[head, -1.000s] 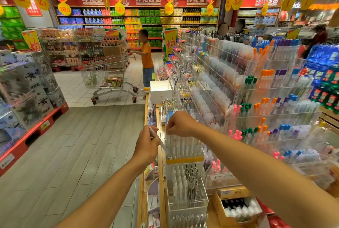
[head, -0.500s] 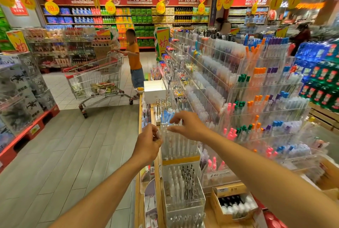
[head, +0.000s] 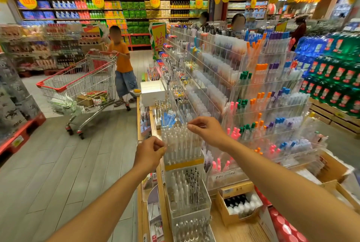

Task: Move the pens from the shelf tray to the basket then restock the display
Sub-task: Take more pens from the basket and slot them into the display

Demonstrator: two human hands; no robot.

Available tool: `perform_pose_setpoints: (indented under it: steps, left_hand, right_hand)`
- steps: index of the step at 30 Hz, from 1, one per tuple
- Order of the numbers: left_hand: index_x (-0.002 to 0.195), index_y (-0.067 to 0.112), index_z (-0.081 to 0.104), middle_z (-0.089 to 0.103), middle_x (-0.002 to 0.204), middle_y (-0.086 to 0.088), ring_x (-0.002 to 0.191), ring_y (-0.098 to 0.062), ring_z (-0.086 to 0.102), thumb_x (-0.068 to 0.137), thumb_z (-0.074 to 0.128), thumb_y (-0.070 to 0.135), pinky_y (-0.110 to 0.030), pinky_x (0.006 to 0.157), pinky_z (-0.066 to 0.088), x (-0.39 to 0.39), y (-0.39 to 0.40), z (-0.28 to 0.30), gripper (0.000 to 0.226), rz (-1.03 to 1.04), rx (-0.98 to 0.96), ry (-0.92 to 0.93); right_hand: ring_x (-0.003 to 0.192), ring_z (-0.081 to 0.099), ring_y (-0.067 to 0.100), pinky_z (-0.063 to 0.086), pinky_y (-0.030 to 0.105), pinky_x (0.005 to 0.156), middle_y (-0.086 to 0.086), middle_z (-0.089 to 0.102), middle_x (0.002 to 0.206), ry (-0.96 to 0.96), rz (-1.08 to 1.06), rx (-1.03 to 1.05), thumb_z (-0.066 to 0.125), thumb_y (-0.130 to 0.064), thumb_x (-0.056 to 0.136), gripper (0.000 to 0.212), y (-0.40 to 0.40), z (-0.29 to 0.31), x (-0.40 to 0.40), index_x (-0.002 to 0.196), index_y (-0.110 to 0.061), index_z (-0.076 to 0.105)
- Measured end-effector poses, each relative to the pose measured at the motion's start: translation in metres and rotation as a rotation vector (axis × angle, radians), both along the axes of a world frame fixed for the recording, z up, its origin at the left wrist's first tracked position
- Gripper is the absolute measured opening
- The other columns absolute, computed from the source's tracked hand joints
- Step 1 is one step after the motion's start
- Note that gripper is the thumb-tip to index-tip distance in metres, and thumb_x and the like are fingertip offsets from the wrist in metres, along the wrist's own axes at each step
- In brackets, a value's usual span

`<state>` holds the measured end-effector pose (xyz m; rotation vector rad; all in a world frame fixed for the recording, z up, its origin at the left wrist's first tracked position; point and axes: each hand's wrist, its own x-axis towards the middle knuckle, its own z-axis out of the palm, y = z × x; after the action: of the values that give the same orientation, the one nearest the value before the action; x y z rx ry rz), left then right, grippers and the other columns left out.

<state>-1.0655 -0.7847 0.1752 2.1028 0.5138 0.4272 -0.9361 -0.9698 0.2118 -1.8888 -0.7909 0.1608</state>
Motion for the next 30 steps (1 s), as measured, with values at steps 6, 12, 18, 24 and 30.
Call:
perform_pose_setpoints:
  steps: [6,12,18,24,30]
  left_hand:
    - [0.081,0.018,0.064,0.068,0.08,-0.005,0.078,-0.025,0.068,0.09,0.07,0.012,-0.047,0.078,0.059,-0.007,-0.001,-0.01,0.012,0.045,-0.033,0.04]
    - [0.086,0.009,0.062,0.072,0.084,-0.013,0.076,-0.025,0.07,0.094,0.065,0.017,-0.044,0.075,0.061,-0.015,-0.008,-0.022,0.011,0.053,-0.208,0.093]
    - [0.092,0.005,0.063,0.072,0.089,-0.017,0.069,-0.021,0.066,0.101,0.055,0.023,-0.032,0.064,0.056,-0.013,-0.046,-0.02,0.022,-0.095,-0.412,0.139]
    - [0.093,0.007,0.063,0.069,0.082,-0.01,0.065,-0.019,0.062,0.104,0.048,0.025,-0.029,0.058,0.05,-0.012,-0.13,-0.013,0.026,-0.306,-0.571,0.205]
    - [0.1,0.008,0.061,0.07,0.087,-0.01,0.067,-0.021,0.063,0.103,0.044,0.021,-0.028,0.057,0.053,-0.011,-0.238,-0.034,0.022,-0.404,-0.651,0.362]
  right_hand:
    - [0.094,0.064,0.0,0.049,0.013,0.076,-0.007,0.069,0.104,0.11,-0.054,0.046,0.064,-0.032,0.093,0.024,-0.015,-0.011,-0.007,0.112,-0.018,0.068]
    - [0.107,0.063,0.016,0.053,0.03,0.088,0.0,0.064,0.115,0.226,-0.109,0.048,0.049,-0.048,0.096,0.045,-0.035,-0.019,-0.018,0.123,-0.013,0.059]
    - [0.101,0.065,0.019,0.055,0.025,0.077,0.001,0.063,0.116,0.418,-0.182,0.135,0.03,-0.054,0.099,0.051,-0.078,-0.029,-0.044,0.12,-0.017,0.057]
    - [0.09,0.066,0.022,0.055,0.035,0.077,0.007,0.068,0.113,0.609,-0.401,0.234,0.024,-0.055,0.101,0.055,-0.169,-0.062,-0.077,0.107,-0.02,0.065]
    - [0.08,0.07,0.019,0.055,0.029,0.065,0.003,0.074,0.104,0.678,-0.624,0.304,0.028,-0.058,0.099,0.057,-0.299,-0.107,-0.131,0.11,-0.018,0.067]
